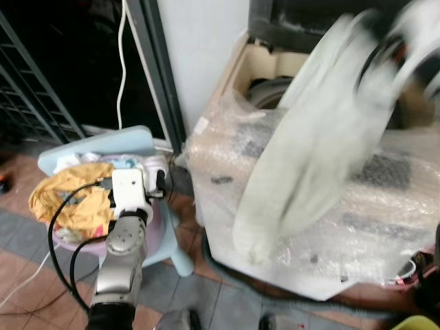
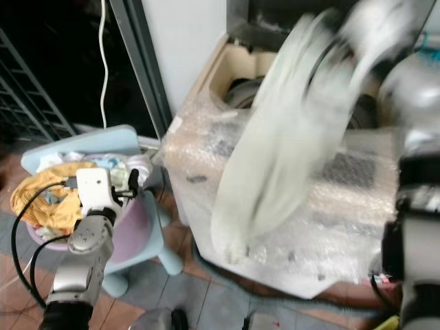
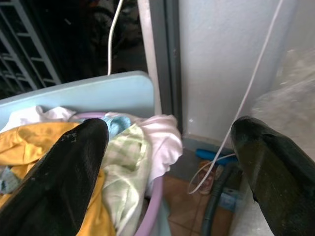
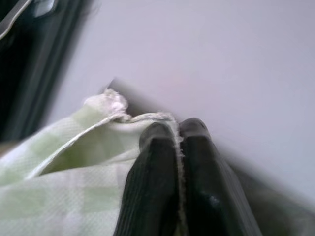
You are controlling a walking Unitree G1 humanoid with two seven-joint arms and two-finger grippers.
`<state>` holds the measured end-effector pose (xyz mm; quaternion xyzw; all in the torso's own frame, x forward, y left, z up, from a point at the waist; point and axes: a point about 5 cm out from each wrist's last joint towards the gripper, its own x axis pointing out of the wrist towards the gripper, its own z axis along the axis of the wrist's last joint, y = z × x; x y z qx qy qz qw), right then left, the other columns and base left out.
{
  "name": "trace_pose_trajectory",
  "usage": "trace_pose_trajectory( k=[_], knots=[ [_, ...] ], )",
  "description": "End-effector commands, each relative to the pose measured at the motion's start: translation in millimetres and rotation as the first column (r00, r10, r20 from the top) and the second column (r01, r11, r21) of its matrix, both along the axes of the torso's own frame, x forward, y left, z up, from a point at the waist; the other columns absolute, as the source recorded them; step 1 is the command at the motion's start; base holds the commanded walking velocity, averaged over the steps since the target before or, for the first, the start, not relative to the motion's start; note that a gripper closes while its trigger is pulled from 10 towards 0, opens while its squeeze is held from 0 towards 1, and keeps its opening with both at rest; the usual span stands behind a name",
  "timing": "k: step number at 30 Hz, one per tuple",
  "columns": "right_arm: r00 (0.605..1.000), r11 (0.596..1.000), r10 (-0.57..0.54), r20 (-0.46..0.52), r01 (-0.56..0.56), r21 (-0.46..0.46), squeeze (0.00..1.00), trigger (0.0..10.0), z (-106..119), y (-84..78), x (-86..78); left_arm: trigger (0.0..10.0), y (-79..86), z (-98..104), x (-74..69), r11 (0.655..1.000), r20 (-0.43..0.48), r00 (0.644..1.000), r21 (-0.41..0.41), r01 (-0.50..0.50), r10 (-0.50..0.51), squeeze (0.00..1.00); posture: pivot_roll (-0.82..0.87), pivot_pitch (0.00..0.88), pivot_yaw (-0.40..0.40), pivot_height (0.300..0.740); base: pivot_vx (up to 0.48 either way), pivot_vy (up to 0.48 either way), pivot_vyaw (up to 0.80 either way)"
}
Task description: Clothes washing
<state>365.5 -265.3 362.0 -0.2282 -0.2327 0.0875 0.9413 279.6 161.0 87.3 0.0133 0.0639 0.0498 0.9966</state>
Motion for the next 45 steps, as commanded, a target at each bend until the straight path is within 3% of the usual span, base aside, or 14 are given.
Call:
trace_pose_trajectory(
  k=[1,2,7,9,10,11,19,26,27,28,29,30,31,45],
  knots=[
    [0.970,0.971,-0.170,0.176,0.134,0.198,0.00,0.0,33,-23.6,-10.7,10.0,6.0,0,-0.8,1.000,-0.001,1.000,0.008,-0.023,0.023,0.00,-0.05,0.034,0.081,0.740,0.000,0.000,0.00],
    [0.935,0.938,-0.248,0.252,0.167,0.304,0.00,0.0,53,-35.1,-19.9,10.0,6.5,0,-0.9,1.000,0.002,1.000,0.008,-0.029,0.029,0.00,-0.05,0.034,0.081,0.740,0.000,0.000,0.00],
    [0.988,0.992,-0.117,0.098,0.121,-0.041,0.00,0.0,-2,5.5,3.0,10.0,5.4,0,-0.7,0.999,-0.001,0.999,0.008,-0.036,0.036,0.00,-0.05,0.034,0.076,0.740,0.000,0.000,0.00],
    [0.994,0.990,-0.058,-0.097,0.045,-0.135,0.00,4.6,-50,19.0,13.2,10.0,4.1,0,-0.3,0.999,-0.002,0.999,0.005,-0.032,0.032,0.00,-0.05,0.035,0.075,0.740,0.000,0.000,0.00],
    [0.991,0.991,-0.027,-0.128,0.010,-0.135,0.00,4.6,-60,22.3,12.8,10.0,3.9,0,-0.3,1.000,-0.001,1.000,0.004,-0.031,0.031,0.00,-0.05,0.035,0.075,0.740,0.000,0.000,0.00],
    [0.988,0.992,0.013,-0.154,-0.033,-0.125,1.00,10.0,-69,27.0,11.2,10.0,3.9,0,-0.4,0.999,-0.001,0.999,0.001,-0.033,0.033,0.00,-0.05,0.035,0.075,0.740,0.000,0.000,0.00],
    [0.871,0.910,0.377,-0.314,-0.411,-0.049,1.00,10.0,-98,52.0,-22.0,10.0,3.2,-1,0.6,1.000,-0.004,1.000,-0.003,-0.028,0.028,0.00,-0.06,0.032,0.075,0.740,0.000,0.000,0.00],
    [0.626,0.778,0.483,-0.613,-0.628,-0.028,0.97,8.9,-131,35.5,-65.2,10.0,3.4,-1,1.8,1.000,-0.001,1.000,0.003,-0.018,0.018,0.00,-0.07,0.029,0.086,0.740,0.000,0.000,0.00],
    [0.618,0.775,0.459,-0.638,-0.630,-0.054,0.97,8.9,-135,32.6,-66.8,10.0,3.6,-1,1.9,1.000,-0.002,1.000,0.003,-0.019,0.019,0.00,-0.07,0.029,0.086,0.740,0.000,0.000,0.00],
    [0.622,0.775,0.393,-0.677,-0.621,-0.121,0.66,1.0,-145,26.6,-67.4,10.0,3.8,-1,2.0,1.000,-0.002,1.000,0.003,-0.018,0.018,0.00,-0.07,0.029,0.087,0.740,0.000,0.000,0.00],
    [0.626,0.772,0.358,-0.693,-0.616,-0.158,0.38,0.0,-150,24.8,-67.1,10.0,3.8,-1,2.0,1.000,-0.002,1.000,0.004,-0.017,0.017,0.00,-0.07,0.030,0.090,0.740,0.000,0.000,0.00],
    [0.627,0.769,0.340,-0.701,-0.615,-0.177,0.38,0.0,-152,24.1,-67.1,10.0,3.8,-1,2.0,1.000,-0.002,1.000,0.004,-0.016,0.016,0.00,-0.07,0.030,0.090,0.740,0.000,0.000,0.00],
    [0.625,0.761,0.323,-0.711,-0.618,-0.197,0.00,0.0,-155,24.2,-67.6,10.0,3.8,-1,2.1,1.000,-0.002,1.000,0.005,-0.015,0.015,0.00,-0.07,0.029,0.090,0.740,0.000,0.000,0.00],
    [0.673,0.701,0.243,-0.698,-0.619,-0.354,0.00,0.0,-162,34.0,-62.6,10.0,4.1,0,0.0,1.000,-0.001,1.000,0.006,-0.018,0.018,0.00,-0.06,0.038,0.086,0.740,0.000,0.000,0.00]
  ],
)
